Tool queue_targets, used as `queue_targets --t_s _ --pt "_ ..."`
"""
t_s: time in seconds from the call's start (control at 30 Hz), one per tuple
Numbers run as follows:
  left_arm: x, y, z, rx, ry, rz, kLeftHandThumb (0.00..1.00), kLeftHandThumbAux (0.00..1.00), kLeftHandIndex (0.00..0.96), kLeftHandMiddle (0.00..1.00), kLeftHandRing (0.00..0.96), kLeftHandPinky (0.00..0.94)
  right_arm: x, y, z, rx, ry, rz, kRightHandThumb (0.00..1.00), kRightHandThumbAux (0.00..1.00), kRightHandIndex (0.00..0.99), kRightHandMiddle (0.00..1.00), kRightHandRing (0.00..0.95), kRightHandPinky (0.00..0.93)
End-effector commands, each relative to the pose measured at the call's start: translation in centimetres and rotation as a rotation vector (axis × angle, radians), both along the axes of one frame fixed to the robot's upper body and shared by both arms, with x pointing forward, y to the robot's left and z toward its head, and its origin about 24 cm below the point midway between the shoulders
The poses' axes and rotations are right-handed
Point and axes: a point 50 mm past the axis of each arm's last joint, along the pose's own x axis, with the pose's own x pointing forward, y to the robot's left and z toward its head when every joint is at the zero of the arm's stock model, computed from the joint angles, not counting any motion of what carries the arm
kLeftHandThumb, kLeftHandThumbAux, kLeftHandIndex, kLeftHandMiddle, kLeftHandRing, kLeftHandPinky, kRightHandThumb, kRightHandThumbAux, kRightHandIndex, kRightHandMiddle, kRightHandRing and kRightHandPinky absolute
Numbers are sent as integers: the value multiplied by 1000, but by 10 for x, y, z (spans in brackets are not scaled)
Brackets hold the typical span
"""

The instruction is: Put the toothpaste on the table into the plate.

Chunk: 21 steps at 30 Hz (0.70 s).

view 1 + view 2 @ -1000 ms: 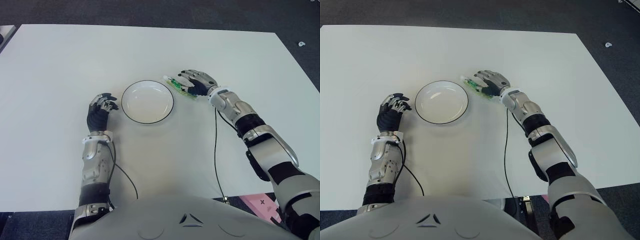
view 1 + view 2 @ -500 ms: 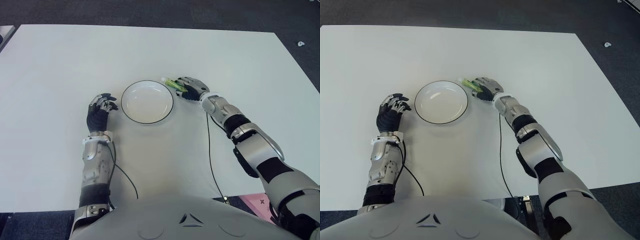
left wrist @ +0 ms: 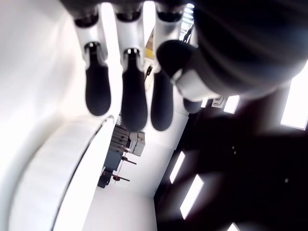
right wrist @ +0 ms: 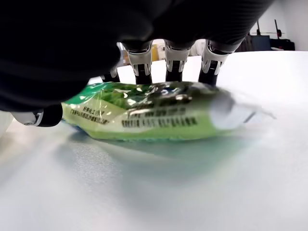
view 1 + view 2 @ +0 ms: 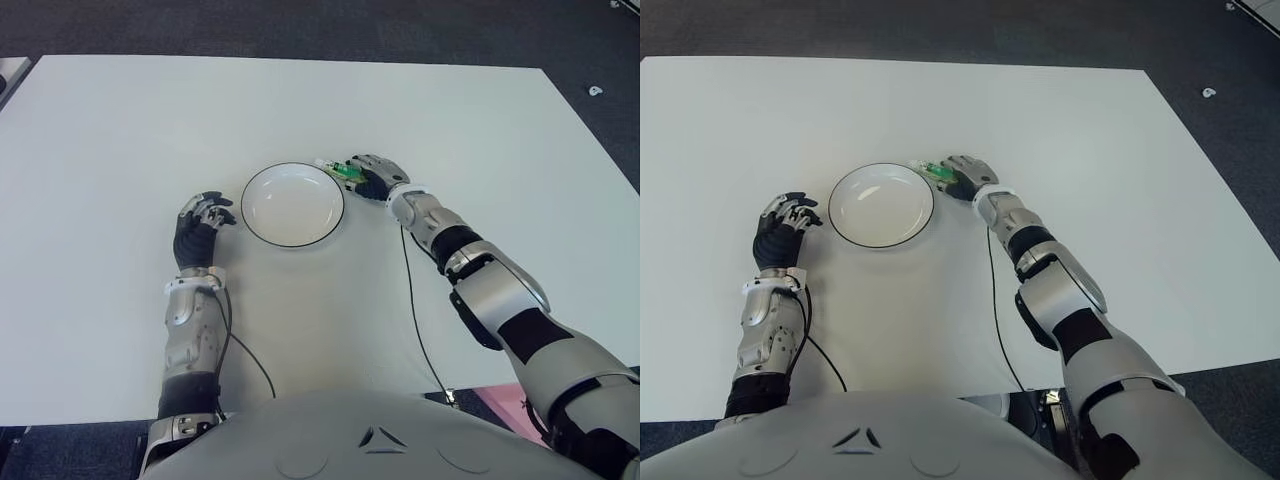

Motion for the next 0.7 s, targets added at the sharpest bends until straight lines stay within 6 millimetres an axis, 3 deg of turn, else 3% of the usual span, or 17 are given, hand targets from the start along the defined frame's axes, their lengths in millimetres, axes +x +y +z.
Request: queue_targets --t_s 0.03,0.47,0.7 --pt "-22 -3 -31 -35 178 11 837 678 408 490 585 548 -21 -5 -37 -43 178 -49 596 145 0 0 0 0" --pt "-24 0 -30 -32 161 15 837 678 407 491 592 558 -27 -7 -46 17 153 -138 580 157 0 0 0 0" --pt "-25 2 -30 -31 161 16 837 677 410 490 592 553 -27 -6 -43 129 55 -224 599 204 0 0 0 26"
